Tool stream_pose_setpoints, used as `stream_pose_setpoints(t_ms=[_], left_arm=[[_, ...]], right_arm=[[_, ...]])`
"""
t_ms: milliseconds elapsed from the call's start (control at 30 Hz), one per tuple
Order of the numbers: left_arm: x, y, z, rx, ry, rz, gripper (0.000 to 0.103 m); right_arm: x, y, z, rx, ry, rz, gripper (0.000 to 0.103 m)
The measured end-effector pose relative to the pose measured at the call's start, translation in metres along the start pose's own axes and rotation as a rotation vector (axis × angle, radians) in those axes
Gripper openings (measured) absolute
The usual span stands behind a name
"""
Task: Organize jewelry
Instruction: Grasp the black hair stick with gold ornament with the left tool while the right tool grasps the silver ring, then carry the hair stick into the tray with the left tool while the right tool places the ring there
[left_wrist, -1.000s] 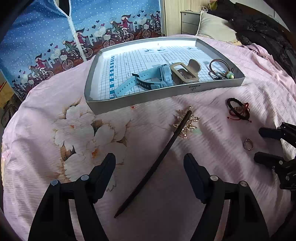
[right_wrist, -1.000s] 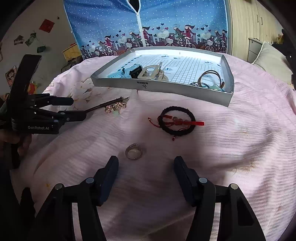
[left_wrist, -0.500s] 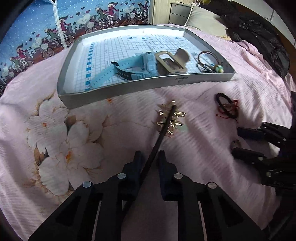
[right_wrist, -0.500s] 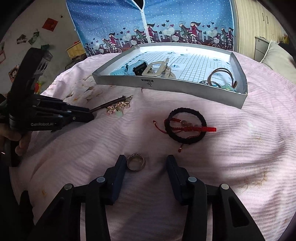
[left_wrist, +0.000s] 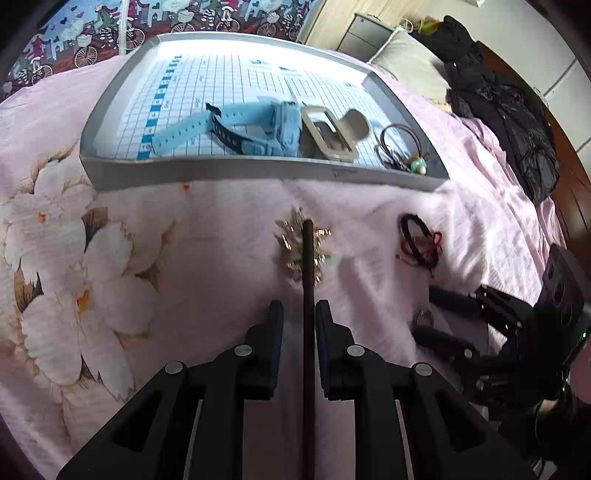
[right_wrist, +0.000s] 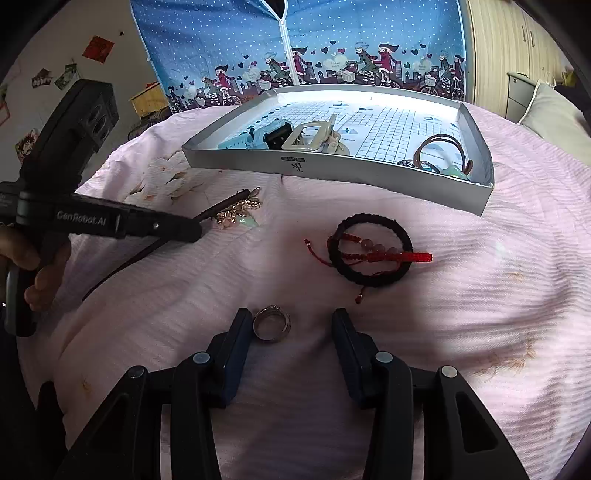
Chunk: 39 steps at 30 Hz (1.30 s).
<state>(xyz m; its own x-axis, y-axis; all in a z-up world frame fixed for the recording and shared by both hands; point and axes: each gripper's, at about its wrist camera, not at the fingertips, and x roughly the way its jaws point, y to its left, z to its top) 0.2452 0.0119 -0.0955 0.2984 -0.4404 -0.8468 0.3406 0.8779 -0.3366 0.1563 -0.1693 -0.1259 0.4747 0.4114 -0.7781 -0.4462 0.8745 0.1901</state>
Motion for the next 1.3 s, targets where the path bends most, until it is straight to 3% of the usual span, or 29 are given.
stream_pose_setpoints(t_ms=[200,267,333,500,633,733,867,1100,1300], left_arm=[[0.01,-0.003,0.005,0.034,-0.015,0.019,0.014],[0.009,-0.004,0.004,0.04,-0.019,0.021,0.012],[0.01,-0.005,0.004,0.037,-0.024,0.021,0.004],[0.01,-0.011,-0.001,-0.004,-0.037,0.033,0.004],[0.007,-0.016,-0.005,-0.049,-0.036,-0.004,0.004],[0.0,-0.017,-0.008,-0.095,-0.077,-0.068,0.004],[-0.011,-0.018,-0.006,-0.114,-0.137,-0.093,0.004],[-0.021,-0.017,-0.004,-0.12,-0.197,-0.075,0.004],[-0.04,-0.02,0.009,-0.105,-0.374,-0.067,0.004]], right_arm=[[0.001,0.0,0.0,-0.002,-0.005,0.004,0.043],[0.001,0.001,0.001,-0.004,-0.007,0.011,0.039],[0.0,0.002,0.001,-0.01,-0.009,0.017,0.034],[0.0,0.008,0.0,-0.035,-0.011,0.039,0.021],[-0.001,0.01,0.0,-0.028,-0.014,0.047,0.02],[-0.005,0.01,0.0,-0.018,-0.042,0.044,0.02],[-0.012,0.012,0.002,-0.008,-0.089,0.041,0.02],[-0.025,0.001,0.006,0.042,-0.17,0.026,0.02],[-0.032,-0.013,0.024,0.083,-0.241,0.01,0.02]])
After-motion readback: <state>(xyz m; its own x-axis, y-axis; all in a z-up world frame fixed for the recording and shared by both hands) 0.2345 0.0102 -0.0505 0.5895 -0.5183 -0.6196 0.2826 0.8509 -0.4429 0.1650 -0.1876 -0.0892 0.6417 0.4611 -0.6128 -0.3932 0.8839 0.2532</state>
